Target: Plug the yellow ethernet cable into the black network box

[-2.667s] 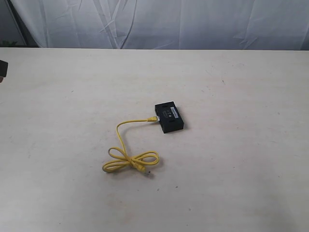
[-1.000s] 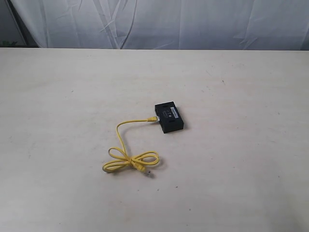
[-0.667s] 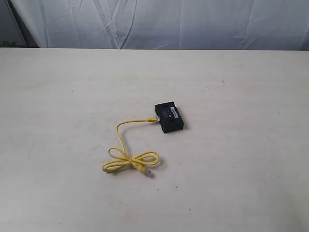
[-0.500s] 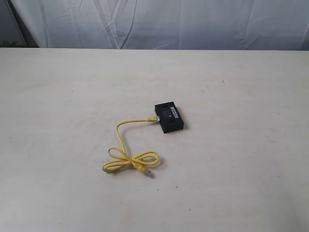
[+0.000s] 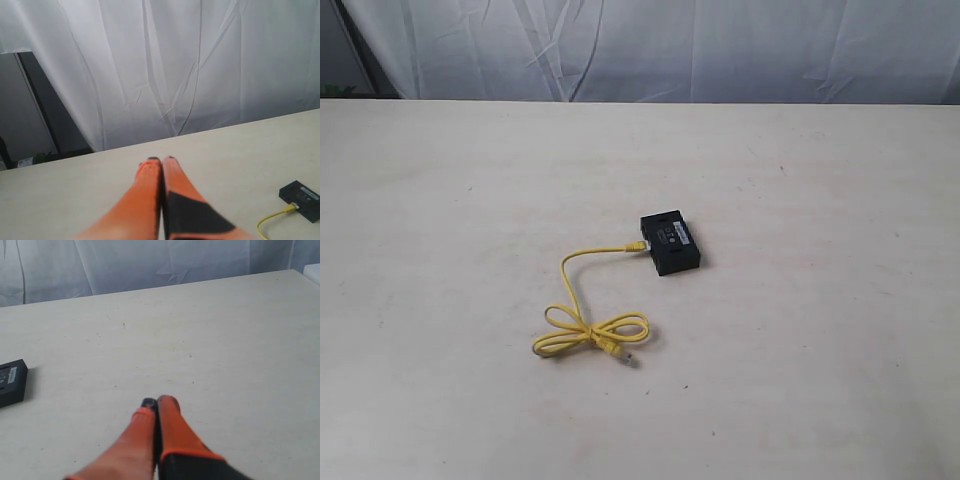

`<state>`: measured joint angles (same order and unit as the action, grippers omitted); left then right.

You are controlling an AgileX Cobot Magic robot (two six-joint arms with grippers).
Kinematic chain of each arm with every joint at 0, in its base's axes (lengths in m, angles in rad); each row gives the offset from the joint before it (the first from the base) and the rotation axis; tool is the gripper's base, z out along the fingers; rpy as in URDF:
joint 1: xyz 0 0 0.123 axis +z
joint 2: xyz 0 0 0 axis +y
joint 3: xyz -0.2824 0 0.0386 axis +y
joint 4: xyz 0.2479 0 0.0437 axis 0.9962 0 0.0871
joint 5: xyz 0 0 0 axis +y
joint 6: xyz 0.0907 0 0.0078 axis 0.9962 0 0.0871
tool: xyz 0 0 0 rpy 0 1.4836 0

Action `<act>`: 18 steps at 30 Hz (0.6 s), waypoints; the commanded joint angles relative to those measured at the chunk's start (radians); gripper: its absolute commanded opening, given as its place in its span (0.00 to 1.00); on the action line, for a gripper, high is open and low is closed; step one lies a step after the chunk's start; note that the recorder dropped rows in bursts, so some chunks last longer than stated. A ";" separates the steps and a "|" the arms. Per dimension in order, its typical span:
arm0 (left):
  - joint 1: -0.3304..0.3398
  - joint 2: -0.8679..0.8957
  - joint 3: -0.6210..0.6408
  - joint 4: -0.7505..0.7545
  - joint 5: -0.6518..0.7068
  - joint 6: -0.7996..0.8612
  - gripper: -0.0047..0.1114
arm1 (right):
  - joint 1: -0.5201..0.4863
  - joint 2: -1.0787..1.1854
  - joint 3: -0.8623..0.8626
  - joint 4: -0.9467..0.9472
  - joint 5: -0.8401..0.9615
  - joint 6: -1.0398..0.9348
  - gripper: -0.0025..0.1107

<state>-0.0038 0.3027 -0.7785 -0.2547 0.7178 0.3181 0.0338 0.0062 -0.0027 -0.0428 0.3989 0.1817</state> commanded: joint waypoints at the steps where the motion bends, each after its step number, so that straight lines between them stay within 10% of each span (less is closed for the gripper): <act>1: 0.002 -0.097 0.122 0.001 -0.081 -0.002 0.04 | -0.004 -0.006 0.003 -0.004 -0.016 0.002 0.02; 18: 0.002 -0.303 0.666 0.009 -0.330 -0.002 0.04 | -0.004 -0.006 0.003 -0.004 -0.018 0.002 0.02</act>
<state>-0.0038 0.0059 -0.1661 -0.2482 0.4441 0.3181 0.0338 0.0062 -0.0010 -0.0428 0.3989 0.1838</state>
